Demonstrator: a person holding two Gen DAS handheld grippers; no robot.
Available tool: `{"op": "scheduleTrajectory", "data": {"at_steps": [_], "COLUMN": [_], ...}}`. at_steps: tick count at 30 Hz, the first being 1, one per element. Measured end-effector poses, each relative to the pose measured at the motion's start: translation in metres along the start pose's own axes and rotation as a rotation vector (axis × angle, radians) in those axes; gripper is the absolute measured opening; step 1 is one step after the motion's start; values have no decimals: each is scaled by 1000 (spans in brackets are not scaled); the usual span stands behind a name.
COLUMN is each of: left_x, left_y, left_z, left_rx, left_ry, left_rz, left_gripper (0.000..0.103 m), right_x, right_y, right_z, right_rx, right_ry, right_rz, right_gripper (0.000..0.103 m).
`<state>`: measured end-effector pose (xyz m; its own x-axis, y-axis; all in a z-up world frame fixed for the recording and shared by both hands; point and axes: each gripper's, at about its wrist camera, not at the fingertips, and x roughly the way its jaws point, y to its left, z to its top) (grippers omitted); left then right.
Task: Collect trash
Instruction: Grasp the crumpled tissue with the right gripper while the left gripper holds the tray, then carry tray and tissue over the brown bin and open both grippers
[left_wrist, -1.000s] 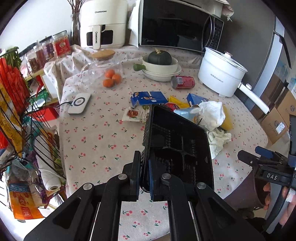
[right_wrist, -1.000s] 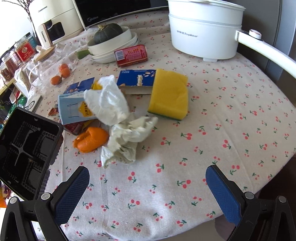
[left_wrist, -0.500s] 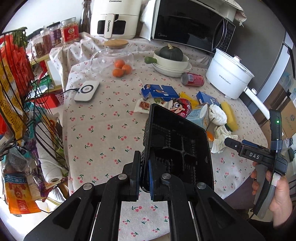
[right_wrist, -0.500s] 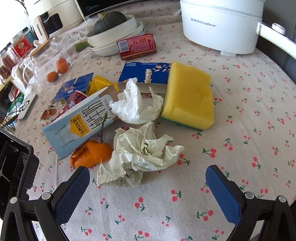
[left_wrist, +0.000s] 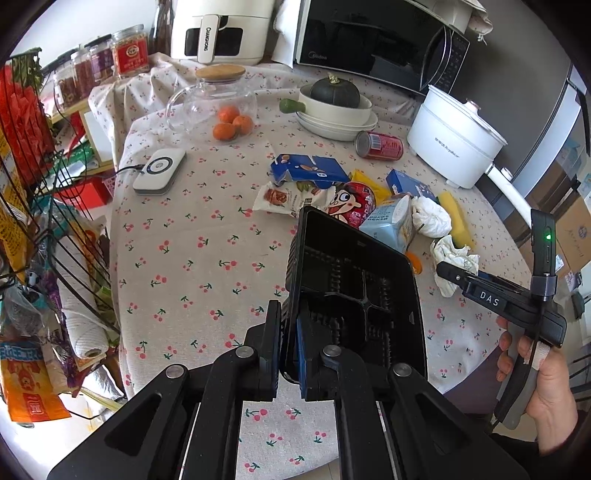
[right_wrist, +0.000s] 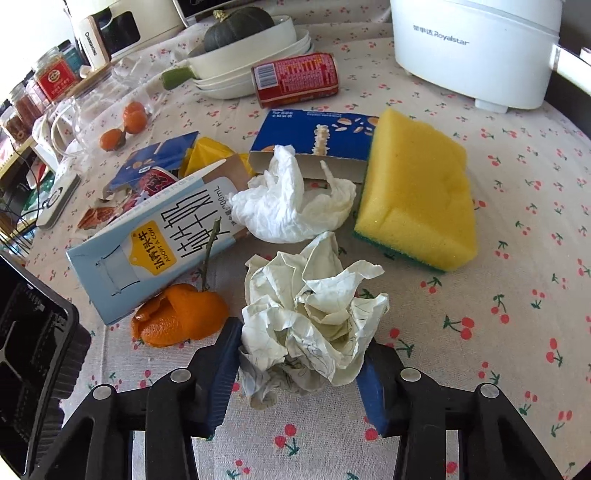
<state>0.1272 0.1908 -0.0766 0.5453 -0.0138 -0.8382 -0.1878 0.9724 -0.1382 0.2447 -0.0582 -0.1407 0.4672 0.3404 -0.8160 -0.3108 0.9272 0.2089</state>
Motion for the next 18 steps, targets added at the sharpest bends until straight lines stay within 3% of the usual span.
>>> {"op": "scheduleTrajectory", "data": {"at_steps": [18], "left_x": [4], "left_y": [-43], "left_z": [-1], "left_rx": [14], "left_ry": [22], "left_rz": [-104], "left_gripper": [7], "right_x": [-82], "right_y": [-45], "right_z": [-7], "right_rx": [72], "right_ry": [-79], "right_rz": [70], "right_gripper": [38]}}
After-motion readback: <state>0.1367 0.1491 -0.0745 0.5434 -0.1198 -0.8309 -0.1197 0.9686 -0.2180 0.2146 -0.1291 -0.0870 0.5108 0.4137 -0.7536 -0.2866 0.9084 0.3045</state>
